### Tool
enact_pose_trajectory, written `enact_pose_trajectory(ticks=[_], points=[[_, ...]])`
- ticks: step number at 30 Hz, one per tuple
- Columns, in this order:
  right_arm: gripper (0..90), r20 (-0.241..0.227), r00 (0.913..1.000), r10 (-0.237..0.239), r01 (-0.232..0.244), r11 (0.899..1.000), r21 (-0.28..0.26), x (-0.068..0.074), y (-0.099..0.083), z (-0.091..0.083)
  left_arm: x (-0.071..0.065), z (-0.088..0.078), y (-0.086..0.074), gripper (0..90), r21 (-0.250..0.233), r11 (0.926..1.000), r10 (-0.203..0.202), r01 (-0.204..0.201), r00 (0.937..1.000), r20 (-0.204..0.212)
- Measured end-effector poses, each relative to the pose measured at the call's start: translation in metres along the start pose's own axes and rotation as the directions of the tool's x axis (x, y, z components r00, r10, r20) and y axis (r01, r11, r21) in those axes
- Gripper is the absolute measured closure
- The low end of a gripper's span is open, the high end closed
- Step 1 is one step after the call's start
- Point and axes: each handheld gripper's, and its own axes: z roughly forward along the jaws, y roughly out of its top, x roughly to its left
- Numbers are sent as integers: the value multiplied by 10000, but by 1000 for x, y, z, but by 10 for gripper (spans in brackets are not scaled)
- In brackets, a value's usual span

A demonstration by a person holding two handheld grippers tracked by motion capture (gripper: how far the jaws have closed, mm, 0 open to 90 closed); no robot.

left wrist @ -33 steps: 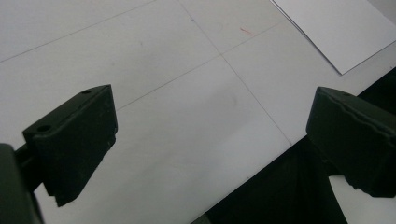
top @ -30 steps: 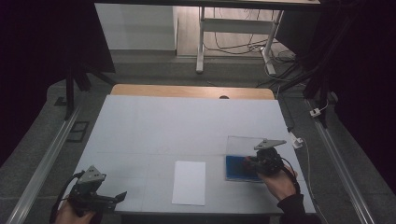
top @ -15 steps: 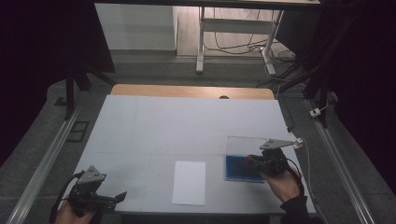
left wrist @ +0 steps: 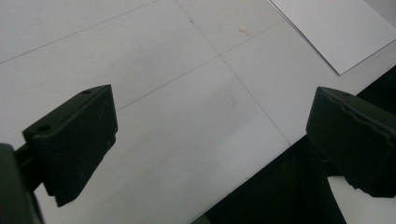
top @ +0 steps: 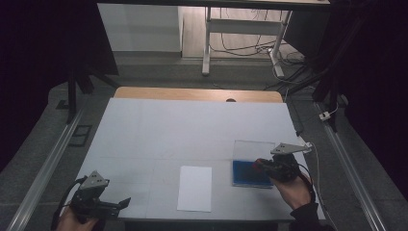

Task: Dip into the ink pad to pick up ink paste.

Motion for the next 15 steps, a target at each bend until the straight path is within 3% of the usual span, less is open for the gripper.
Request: enact_pose_trajectory(ticks=[12, 15], points=[[801, -76, 10000, 27, -26, 10000, 82, 1, 0, 5, -1, 0, 0, 26, 21, 10000, 44, -44, 10000, -35], [801, -125, 9999, -70, 74, 9995, 320, 2, -1, 11, -1, 0, 0, 26, 31, 10000, 45, -45, 10000, -42]])
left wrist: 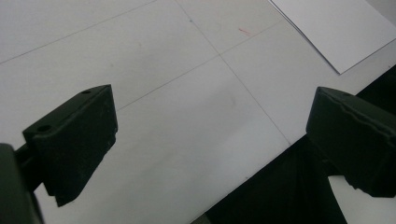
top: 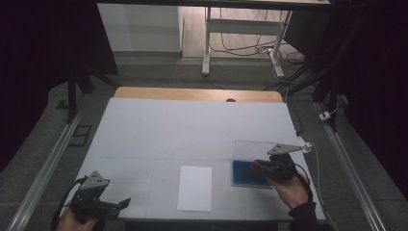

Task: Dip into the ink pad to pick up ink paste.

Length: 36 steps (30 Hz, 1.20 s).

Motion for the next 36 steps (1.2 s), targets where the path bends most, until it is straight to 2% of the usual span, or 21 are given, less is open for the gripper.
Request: enact_pose_trajectory(ticks=[2, 3, 10, 20, 25, 27, 28, 30, 36], points=[[801, -5, 10000, -5, 5, 10000, 79, 1, 0, 2, 0, 0, 0, 26, 16, 10000, 6, -6, 10000, 2], [801, 9, 9998, -218, 218, 9991, 360, 2, 0, 7, 0, 0, 0, 26, 13, 10000, 6, -6, 10000, -2], [801, 7, 9992, -394, 393, 9963, 765, 4, 0, 15, 0, 0, 0, 26, 33, 10000, 9, -9, 10000, -1], [802, -155, 9990, -413, 428, 9930, 1103, 6, -2, 23, 0, 1, 0, 26, 46, 10000, -11, 11, 10000, 17], [804, -114, 9995, -303, 315, 9925, 1180, 6, -2, 24, 0, 0, 0, 26, 43, 10000, -22, 22, 10000, 24], [805, -22, 9992, -395, 395, 9915, 1237, 7, -1, 24, 0, 1, 0, 26, 49, 10000, -31, 31, 10000, 28], [806, 126, 9976, -679, 656, 9892, 1308, 10, 0, 25, 0, 1, 0, 26, 53, 10000, -28, 28, 10000, 24], [806, 228, 9967, -779, 742, 9882, 1343, 13, 0, 26, 0, 1, 0, 26, 67, 10000, -24, 24, 10000, 24], [807, 747, 9831, -1671, 1536, 9752, 1596, 25, 2, 28, 0, 1, 1, 27, 98, 10000, -9, 9, 10000, 41]])
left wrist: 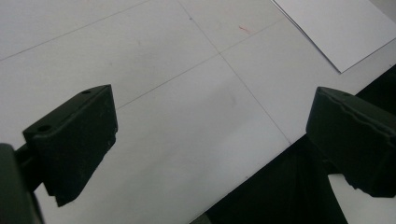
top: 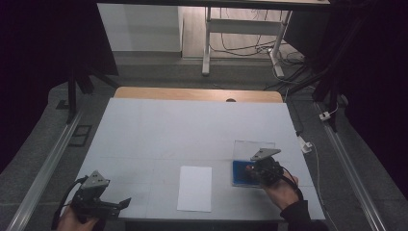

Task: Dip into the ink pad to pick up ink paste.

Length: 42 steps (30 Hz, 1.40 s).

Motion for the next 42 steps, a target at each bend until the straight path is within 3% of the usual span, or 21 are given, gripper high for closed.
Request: enact_pose_trajectory(ticks=[4, 7, 9, 13, 24, 35, 42], points=[[807, 56, 10000, -76, 76, 10000, 20, 2, 0, 0, 0, 0, 0, 27, 6, 10000, 11, -11, 10000, 3], [807, -388, 9975, 596, -602, 9981, -148, -7, -3, 0, 0, 0, 0, 27, 8, 10000, 17, -17, 10000, 3], [807, -889, 9866, 1367, -1396, 9898, -277, -17, -7, 0, 0, 0, 0, 27, 8, 10000, 25, -25, 10000, 0], [807, -1184, 9768, 1785, -1832, 9826, -295, -22, -9, 1, 0, 0, 0, 27, 11, 10000, 28, -28, 10000, 0], [802, -1195, 9785, 1682, -1744, 9837, -435, -22, -9, -1, 0, 0, 0, 27, 25, 10000, -7, 7, 10000, 4], [801, -923, 9818, 1661, -1763, 9775, -1159, -24, -9, -17, 0, 0, 0, 27, 13, 10000, 3, -3, 10000, -2], [801, -773, 9789, 1894, -1964, 9757, -972, -32, -15, -18, 0, 0, 0, 27, 14, 10000, 3, -3, 10000, 12]])
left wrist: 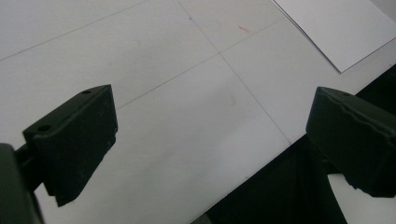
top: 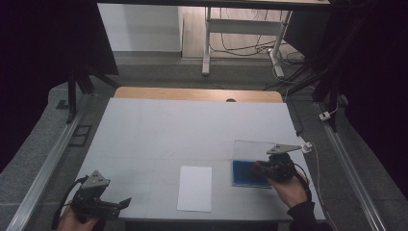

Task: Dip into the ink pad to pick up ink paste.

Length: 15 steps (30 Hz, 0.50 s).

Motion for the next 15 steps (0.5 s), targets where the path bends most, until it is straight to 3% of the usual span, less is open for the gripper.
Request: enact_pose_trajectory(ticks=[15], points=[[802, -22, 9992, 406, -405, 9981, 458, -7, -4, 11, 0, 0, 0, 27, 12, 10000, 8, -8, 10000, 0]])
